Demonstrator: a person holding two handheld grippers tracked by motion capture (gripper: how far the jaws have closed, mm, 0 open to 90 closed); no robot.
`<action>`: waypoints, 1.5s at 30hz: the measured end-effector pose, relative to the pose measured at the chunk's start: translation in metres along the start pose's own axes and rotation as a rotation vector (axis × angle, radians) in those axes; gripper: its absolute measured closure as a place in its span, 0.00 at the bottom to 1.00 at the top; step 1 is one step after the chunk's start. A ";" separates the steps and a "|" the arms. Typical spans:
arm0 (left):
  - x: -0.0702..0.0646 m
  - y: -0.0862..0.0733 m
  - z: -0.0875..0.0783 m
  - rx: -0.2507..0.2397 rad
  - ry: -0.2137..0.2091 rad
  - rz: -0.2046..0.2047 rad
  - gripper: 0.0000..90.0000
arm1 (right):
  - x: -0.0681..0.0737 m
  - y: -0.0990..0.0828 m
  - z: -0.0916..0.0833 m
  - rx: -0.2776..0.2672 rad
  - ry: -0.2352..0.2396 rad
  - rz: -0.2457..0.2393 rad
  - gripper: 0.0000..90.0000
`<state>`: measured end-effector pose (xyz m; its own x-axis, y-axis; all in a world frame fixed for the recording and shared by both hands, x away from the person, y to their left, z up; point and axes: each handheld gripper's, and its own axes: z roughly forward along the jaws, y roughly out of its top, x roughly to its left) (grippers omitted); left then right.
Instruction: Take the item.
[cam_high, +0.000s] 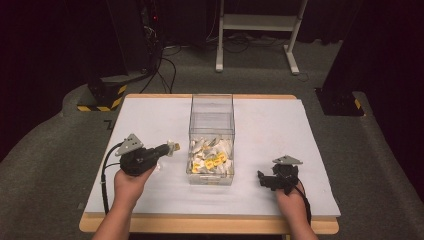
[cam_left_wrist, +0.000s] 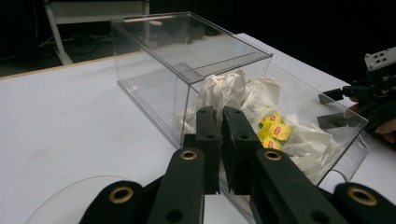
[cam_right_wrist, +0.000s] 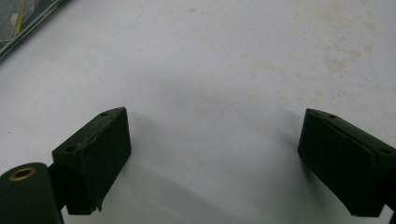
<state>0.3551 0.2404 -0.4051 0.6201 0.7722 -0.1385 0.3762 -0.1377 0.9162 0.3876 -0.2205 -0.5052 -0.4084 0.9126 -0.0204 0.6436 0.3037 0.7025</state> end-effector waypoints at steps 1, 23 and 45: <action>0.001 0.000 -0.002 -0.002 0.006 -0.005 0.95 | 0.000 0.000 0.000 0.000 0.000 0.001 0.11; 0.032 -0.017 -0.040 -0.020 0.097 -0.034 0.95 | 0.000 0.000 0.000 0.001 0.000 0.001 0.11; 0.040 -0.028 -0.032 -0.004 0.123 -0.073 0.95 | 0.000 0.000 0.000 0.000 0.000 0.001 0.11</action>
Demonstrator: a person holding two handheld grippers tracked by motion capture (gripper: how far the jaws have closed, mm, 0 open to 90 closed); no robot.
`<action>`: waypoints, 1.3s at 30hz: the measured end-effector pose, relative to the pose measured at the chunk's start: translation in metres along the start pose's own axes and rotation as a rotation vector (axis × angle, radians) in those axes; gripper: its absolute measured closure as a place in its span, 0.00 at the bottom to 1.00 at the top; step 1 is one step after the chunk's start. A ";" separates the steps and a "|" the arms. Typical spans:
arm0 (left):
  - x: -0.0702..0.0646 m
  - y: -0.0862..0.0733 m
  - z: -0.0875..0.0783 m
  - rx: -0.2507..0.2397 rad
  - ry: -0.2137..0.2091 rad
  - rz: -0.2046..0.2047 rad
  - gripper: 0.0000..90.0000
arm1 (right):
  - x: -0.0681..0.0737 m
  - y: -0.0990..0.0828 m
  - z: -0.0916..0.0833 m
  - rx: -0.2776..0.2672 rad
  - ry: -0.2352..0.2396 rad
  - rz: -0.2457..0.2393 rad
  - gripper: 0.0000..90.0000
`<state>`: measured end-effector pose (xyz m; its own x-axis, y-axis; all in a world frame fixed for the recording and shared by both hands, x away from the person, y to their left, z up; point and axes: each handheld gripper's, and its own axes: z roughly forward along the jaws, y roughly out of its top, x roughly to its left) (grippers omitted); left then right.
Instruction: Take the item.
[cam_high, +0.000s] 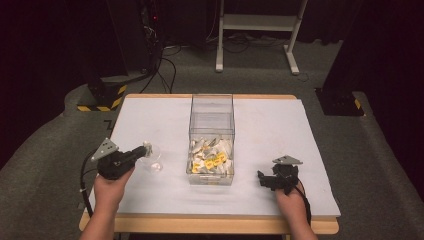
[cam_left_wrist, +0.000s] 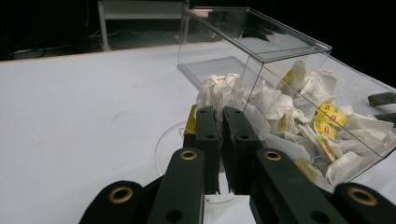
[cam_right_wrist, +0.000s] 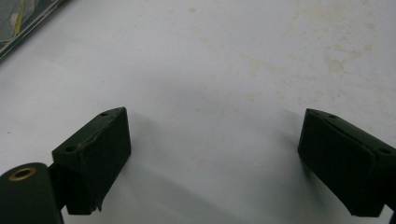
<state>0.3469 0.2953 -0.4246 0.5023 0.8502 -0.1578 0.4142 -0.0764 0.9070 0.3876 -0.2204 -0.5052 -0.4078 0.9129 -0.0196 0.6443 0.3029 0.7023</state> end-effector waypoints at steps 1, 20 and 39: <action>0.000 -0.001 0.001 0.003 0.002 -0.001 0.95 | 0.000 0.000 0.000 0.000 0.000 0.000 0.11; -0.001 -0.004 0.007 0.025 0.068 0.008 0.54 | 0.000 0.000 0.000 0.000 0.000 0.000 0.11; 0.016 -0.023 -0.008 0.016 0.142 -0.081 0.19 | 0.000 0.000 0.000 0.000 0.000 0.000 0.11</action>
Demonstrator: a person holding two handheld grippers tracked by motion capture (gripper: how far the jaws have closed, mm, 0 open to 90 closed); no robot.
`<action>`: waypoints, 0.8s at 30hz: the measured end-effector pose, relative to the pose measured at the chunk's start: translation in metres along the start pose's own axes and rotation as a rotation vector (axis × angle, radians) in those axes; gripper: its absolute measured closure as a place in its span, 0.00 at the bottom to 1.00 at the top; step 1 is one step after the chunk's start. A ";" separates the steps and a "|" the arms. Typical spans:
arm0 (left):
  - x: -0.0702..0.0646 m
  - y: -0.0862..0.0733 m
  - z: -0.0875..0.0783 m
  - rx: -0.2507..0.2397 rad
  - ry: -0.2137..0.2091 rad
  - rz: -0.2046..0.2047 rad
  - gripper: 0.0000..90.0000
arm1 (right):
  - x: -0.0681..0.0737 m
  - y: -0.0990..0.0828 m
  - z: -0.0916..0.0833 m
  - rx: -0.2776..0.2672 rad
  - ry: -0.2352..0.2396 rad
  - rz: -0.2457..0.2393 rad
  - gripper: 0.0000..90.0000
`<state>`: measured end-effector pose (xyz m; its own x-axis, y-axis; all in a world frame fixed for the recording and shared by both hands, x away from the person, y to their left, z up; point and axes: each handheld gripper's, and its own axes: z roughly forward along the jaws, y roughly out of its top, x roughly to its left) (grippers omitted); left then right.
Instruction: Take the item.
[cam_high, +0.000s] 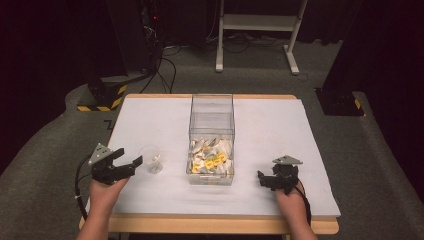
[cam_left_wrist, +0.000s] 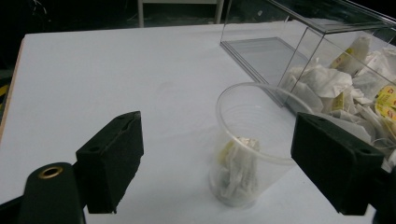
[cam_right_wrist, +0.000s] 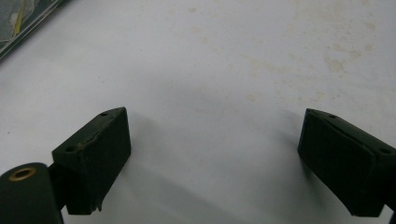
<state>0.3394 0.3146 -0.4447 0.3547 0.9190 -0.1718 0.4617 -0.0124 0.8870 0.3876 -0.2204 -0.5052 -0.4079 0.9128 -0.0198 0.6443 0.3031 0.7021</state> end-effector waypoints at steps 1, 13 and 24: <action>0.000 -0.001 0.000 -0.011 0.004 -0.013 0.19 | 0.000 0.000 0.000 0.000 0.000 0.000 0.11; 0.019 -0.025 0.004 0.119 0.034 0.021 0.20 | 0.000 0.000 0.000 0.001 0.000 0.002 0.11; 0.022 -0.050 0.021 0.268 0.074 0.054 0.19 | 0.000 0.000 0.000 0.000 0.000 0.000 0.11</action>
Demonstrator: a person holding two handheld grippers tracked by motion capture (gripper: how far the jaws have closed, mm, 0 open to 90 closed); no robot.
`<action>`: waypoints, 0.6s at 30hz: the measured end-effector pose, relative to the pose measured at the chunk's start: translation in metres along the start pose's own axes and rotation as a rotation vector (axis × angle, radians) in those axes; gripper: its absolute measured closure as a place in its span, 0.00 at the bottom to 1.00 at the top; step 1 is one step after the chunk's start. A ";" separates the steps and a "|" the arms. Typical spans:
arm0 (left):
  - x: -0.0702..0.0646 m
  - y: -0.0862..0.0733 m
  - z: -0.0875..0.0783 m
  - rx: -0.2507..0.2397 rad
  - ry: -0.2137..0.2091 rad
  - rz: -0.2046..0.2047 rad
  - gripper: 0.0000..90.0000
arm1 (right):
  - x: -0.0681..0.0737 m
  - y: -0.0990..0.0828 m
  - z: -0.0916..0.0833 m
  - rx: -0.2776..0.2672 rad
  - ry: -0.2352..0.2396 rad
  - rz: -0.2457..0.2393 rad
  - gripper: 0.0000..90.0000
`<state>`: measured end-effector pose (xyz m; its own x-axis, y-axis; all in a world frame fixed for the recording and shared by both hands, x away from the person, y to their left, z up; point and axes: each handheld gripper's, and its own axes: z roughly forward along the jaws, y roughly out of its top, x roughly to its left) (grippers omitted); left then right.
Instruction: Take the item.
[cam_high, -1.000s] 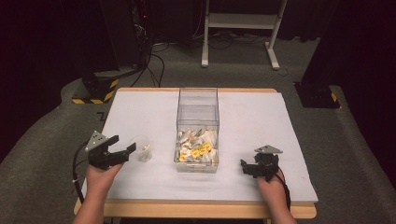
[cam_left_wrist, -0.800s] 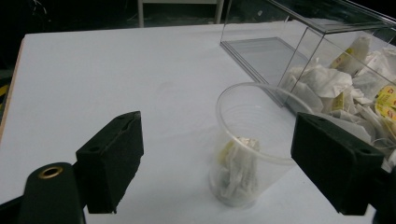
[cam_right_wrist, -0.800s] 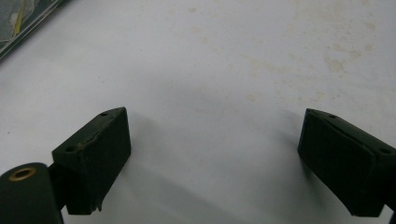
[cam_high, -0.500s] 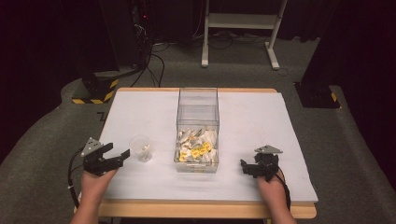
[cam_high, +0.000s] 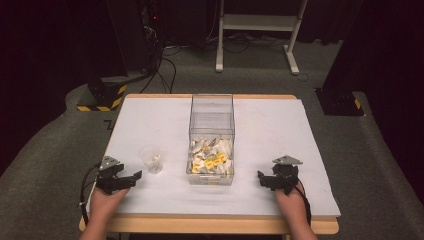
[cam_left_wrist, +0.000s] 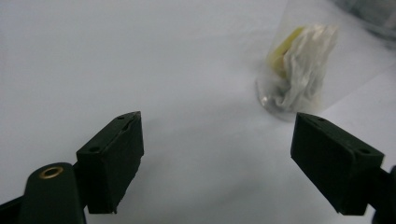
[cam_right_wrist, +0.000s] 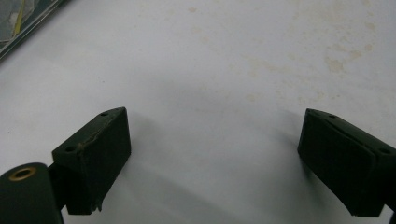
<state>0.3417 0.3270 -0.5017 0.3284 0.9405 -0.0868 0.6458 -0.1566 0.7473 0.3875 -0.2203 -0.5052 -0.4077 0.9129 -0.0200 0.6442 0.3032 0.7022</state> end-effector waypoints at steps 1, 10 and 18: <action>-0.001 -0.001 0.001 0.006 0.001 -0.006 0.19 | 0.000 0.000 0.000 0.000 0.000 0.000 0.11; -0.010 -0.002 0.007 0.062 0.059 0.066 0.15 | 0.000 0.000 0.000 0.001 0.000 0.002 0.11; -0.012 -0.006 0.006 0.030 0.076 0.054 0.15 | 0.000 0.000 0.000 0.001 0.000 0.002 0.11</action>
<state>0.3376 0.3146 -0.5093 0.3109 0.9504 0.0045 0.6494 -0.2159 0.7292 0.3873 -0.2203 -0.5053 -0.4064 0.9135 -0.0184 0.6456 0.3014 0.7017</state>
